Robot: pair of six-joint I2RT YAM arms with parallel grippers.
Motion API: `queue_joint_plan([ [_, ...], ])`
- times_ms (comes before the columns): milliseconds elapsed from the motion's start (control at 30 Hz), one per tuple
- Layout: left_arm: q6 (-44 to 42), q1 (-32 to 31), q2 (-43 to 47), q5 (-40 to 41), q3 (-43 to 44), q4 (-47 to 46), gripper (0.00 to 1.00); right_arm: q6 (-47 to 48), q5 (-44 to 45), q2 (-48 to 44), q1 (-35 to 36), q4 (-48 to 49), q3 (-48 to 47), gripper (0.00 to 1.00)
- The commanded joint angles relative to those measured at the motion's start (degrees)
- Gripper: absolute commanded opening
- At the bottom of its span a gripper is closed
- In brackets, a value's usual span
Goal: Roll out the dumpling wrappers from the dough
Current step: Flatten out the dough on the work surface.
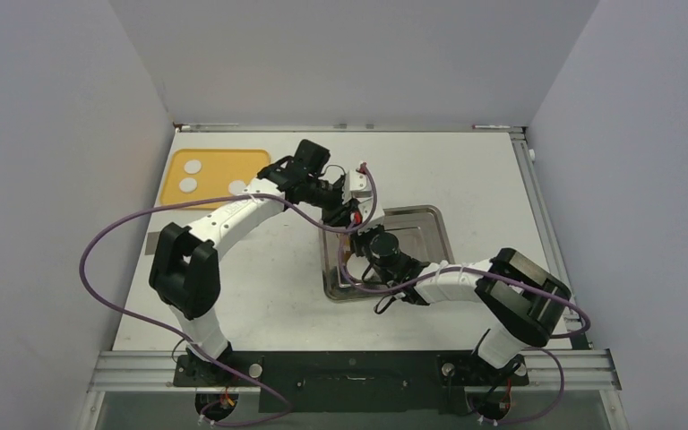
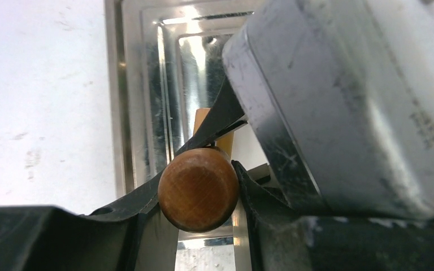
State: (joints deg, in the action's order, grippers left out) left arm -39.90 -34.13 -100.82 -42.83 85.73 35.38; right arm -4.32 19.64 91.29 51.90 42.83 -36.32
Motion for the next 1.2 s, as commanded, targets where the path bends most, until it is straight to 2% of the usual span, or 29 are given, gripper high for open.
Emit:
queue_joint_plan([
  [0,0.4,-9.2,-2.6,-3.9,-5.2,-0.6,0.00,10.5,-3.7,4.2,1.8,-5.0,2.0,0.08],
  [133,2.4,-9.5,-4.6,-2.8,-8.7,-6.0,0.00,9.6,-2.2,7.6,1.9,-6.3,4.0,0.08],
  [367,4.5,-9.6,-3.6,-4.4,-16.8,-7.2,0.00,1.0,-4.3,7.4,4.4,-7.9,9.5,0.08],
  [633,5.7,-10.0,-2.5,-4.5,-23.4,-8.2,0.00,-5.7,-2.1,8.0,9.9,-10.5,12.2,0.08],
  [933,4.8,-10.1,-4.0,-3.1,-21.9,-8.4,0.00,-7.8,-0.8,13.0,10.5,-5.2,12.8,0.08],
  [1167,3.6,-9.7,-7.0,1.1,-10.1,-5.3,0.00,-3.5,-1.6,15.5,2.8,-2.9,6.3,0.08],
])
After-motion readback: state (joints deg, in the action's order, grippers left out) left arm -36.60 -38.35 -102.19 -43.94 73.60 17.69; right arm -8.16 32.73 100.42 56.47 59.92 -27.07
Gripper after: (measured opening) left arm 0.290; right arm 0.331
